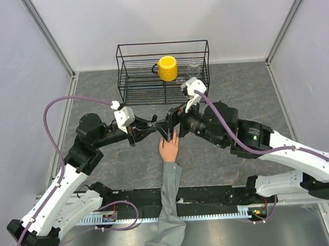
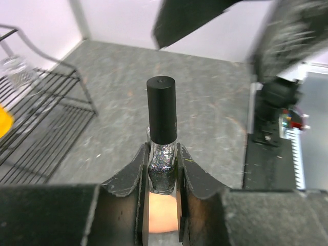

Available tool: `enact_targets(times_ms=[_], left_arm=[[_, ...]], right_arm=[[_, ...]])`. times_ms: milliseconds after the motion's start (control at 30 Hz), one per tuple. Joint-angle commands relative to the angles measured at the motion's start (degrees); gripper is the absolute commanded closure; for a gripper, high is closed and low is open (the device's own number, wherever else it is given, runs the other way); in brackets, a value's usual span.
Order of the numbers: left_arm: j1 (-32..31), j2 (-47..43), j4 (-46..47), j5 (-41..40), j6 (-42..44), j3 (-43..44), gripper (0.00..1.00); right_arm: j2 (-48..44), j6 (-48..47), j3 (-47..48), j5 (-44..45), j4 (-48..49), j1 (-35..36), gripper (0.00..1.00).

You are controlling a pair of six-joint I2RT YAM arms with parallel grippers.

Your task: Paint the nails

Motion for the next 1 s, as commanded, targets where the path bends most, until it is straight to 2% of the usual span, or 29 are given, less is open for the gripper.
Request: enact_targets(times_ms=[0, 33, 100, 167, 233, 433, 467, 533, 567, 633, 667, 700, 733, 767, 800, 833, 867, 933, 967], left_arm=[[0.04, -0.41, -0.59, -5.88, 2.87, 1.96, 0.98], [0.04, -0.59, -0.50, -5.79, 2.86, 1.87, 0.98], [0.04, -0.68, -0.58, -6.14, 2.86, 1.87, 0.98], [0.04, -0.85, -0.58, -6.14, 2.78, 1.87, 0.98], [0.04, -1.03, -0.24, -5.97, 2.69, 1.69, 0.98], [0.04, -1.12, 0.12, -4.48, 2.43, 1.78, 0.98], [0.04, -1.21, 0.12, -3.17, 2.34, 1.78, 0.98], [0.04, -1.12, 0.81, -0.10, 2.16, 1.78, 0.98], [0.04, -0.94, 1.26, 5.66, 1.99, 1.87, 0.98], [0.04, -0.94, 4.23, 13.15, 0.50, 1.69, 0.98], [0.04, -1.12, 6.77, 21.20, -0.55, 1.00, 0.98], [0.04, -1.47, 8.89, 24.93, -1.96, 0.38, 0.98], [0.04, -1.64, 15.43, 28.80, -6.49, -0.32, 0.98], [0.04, -1.65, 18.89, 36.06, -9.24, -1.72, 0.98], [-0.05, -1.30, 22.49, 38.74, -12.22, -2.43, 0.98], [-0.22, -1.03, 26.45, 40.77, -17.65, -2.96, 0.98], [-0.57, -0.68, 29.53, 43.40, -19.01, -3.40, 0.98], [-0.75, -0.07, 29.56, 44.04, -19.28, -3.23, 0.98], [-0.75, 0.02, 28.87, 43.17, -18.94, -3.23, 0.98]], right_arm=[[5.56, 2.22, 6.58, 16.33, -3.05, 3.90, 0.16], [7.74, 2.04, 8.51, 18.69, -3.92, 4.69, 0.19], [9.60, 2.04, 10.10, 21.25, -4.63, 6.27, 0.33], [11.63, 1.96, 11.34, 23.01, -4.99, 6.98, 0.40], [12.94, 2.04, 11.95, 23.72, -4.99, 7.34, 0.42], [13.66, 1.78, 11.95, 22.76, -4.99, 7.42, 0.68], [13.57, 0.91, 11.87, 22.15, -4.90, 7.42, 0.78], [12.52, -0.67, 10.99, 20.22, -4.29, 7.51, 0.89], [11.90, -2.51, 10.38, 19.69, -3.85, 7.43, 1.00], [9.01, -5.85, 7.39, 15.57, -1.40, 7.25, 1.00], [7.95, -7.52, 6.34, 13.03, -0.60, 6.64, 1.00], [5.59, -11.19, 3.98, 4.39, 0.28, 6.02, 1.00], [4.35, -13.23, 2.48, -1.44, 2.55, 5.23, 1.00], [3.12, -15.69, 1.07, -10.11, 3.61, 3.23, 1.00], [1.45, -19.28, -1.64, -26.04, 5.10, 2.16, 1.00], [1.00, -20.71, -2.63, -34.64, 5.47, 0.93, 1.00], [1.09, -21.68, -3.25, -40.99, 5.56, -1.17, 1.00], [2.57, -22.13, -3.52, -51.02, 5.47, -2.76, 1.00], [3.28, -22.21, -2.99, -52.03, 5.47, -3.82, 1.00]])
